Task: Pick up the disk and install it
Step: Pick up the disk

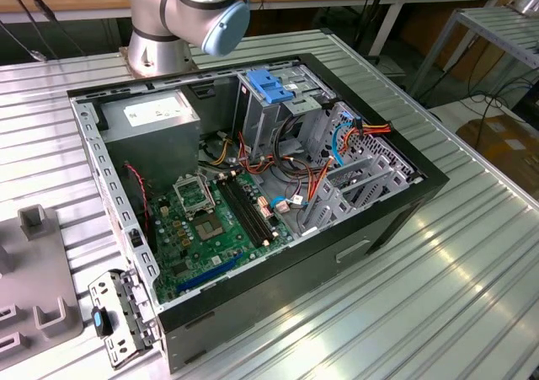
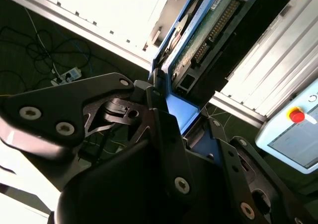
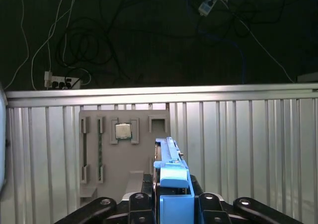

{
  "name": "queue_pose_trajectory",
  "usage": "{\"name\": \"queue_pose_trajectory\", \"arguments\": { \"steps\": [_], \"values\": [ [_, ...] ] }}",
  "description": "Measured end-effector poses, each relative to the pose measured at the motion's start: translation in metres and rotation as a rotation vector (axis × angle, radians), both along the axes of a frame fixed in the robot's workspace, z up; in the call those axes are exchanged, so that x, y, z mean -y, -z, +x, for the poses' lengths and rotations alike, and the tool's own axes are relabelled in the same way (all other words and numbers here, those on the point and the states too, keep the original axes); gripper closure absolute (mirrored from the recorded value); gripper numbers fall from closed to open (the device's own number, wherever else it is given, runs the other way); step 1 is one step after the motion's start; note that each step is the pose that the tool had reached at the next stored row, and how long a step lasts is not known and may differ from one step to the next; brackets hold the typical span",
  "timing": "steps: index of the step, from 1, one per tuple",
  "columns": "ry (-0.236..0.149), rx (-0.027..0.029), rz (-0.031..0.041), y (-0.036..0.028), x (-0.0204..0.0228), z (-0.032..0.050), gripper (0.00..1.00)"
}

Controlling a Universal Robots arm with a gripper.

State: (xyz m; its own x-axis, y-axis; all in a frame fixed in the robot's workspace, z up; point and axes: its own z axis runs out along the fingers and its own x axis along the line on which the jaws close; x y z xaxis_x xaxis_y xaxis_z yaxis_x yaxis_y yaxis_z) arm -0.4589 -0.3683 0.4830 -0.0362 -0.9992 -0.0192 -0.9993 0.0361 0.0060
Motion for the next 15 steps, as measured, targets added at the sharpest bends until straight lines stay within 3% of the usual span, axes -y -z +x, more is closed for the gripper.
{"name": "queue_pose_trajectory", "arguments": {
  "steps": [3,15],
  "values": [
    [0.000,0.0002,0.0000,-0.0077,0.0000,0.0019,0.63],
    [0.000,0.0002,0.0001,-0.0078,0.0000,0.0190,0.63]
  ]
}}
